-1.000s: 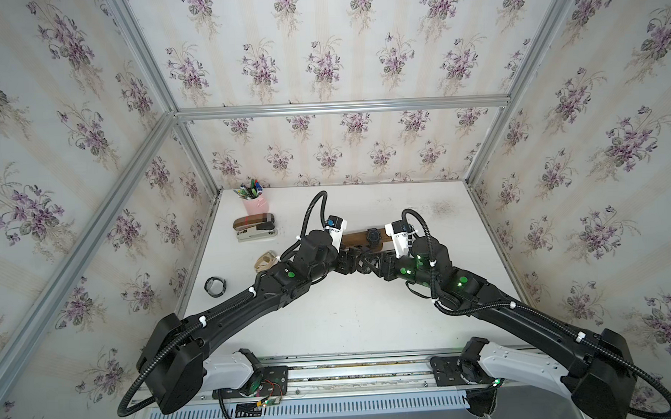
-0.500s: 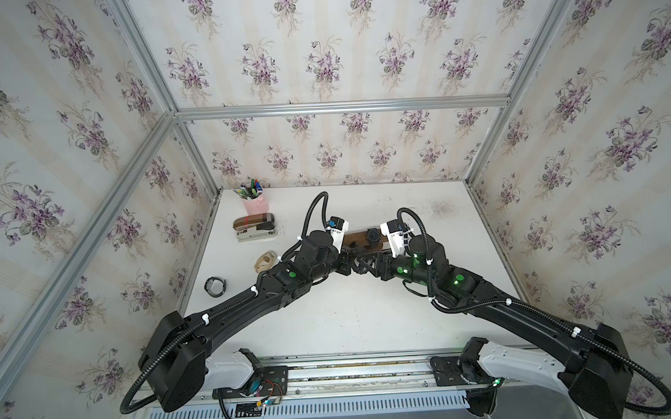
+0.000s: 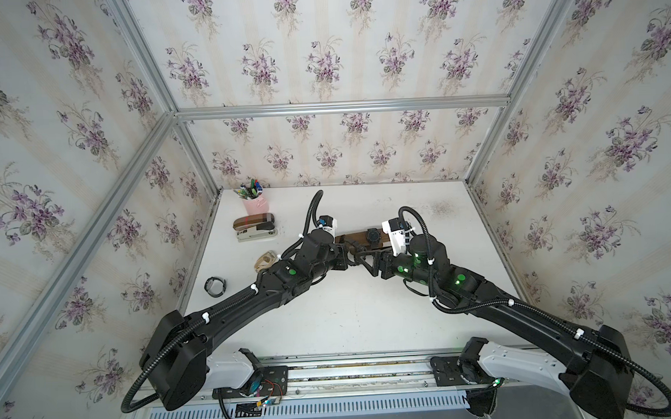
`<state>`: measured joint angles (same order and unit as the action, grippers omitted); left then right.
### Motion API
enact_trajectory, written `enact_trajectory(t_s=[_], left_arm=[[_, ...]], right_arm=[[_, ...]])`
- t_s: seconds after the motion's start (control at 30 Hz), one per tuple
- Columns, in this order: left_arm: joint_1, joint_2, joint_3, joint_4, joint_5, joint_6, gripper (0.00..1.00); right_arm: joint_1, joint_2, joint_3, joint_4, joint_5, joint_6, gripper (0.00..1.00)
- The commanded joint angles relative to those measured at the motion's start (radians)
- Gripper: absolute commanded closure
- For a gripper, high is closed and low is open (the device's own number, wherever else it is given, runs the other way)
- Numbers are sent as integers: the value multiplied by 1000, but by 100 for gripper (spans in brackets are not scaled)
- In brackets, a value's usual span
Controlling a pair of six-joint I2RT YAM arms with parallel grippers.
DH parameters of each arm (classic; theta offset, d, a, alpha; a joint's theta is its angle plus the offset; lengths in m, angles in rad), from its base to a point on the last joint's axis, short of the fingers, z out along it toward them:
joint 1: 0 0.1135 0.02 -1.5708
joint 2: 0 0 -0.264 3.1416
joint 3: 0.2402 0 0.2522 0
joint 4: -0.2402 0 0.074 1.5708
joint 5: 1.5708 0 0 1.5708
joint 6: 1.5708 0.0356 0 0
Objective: Place watch on stand
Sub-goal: Pick up the watch at the center of the board.
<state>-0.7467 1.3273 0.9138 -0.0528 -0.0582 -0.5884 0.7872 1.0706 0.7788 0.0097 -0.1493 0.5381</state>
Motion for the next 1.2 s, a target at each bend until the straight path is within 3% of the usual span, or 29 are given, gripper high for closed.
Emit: enact_trajectory(t_s=[0.0, 0.2, 0.53, 0.73, 0.93, 1.17], left_arm=[[-2, -4, 14, -13, -36, -35, 97], [-1, -10, 3, 27, 11, -16, 97], [-5, 2, -1, 92, 110, 5, 97], [-13, 13, 12, 102, 151, 25, 96], [-18, 28, 24, 102, 169, 36, 96], [-19, 26, 24, 87, 164, 38, 88]], right_arm=[[1, -13, 0, -1, 11, -25, 18], [2, -15, -4, 1, -24, -39, 11], [2, -10, -13, 20, -48, -35, 17], [3, -12, -10, 23, -44, -30, 27], [3, -5, 5, 3, -28, -45, 44], [3, -10, 1, -17, 20, -19, 61]])
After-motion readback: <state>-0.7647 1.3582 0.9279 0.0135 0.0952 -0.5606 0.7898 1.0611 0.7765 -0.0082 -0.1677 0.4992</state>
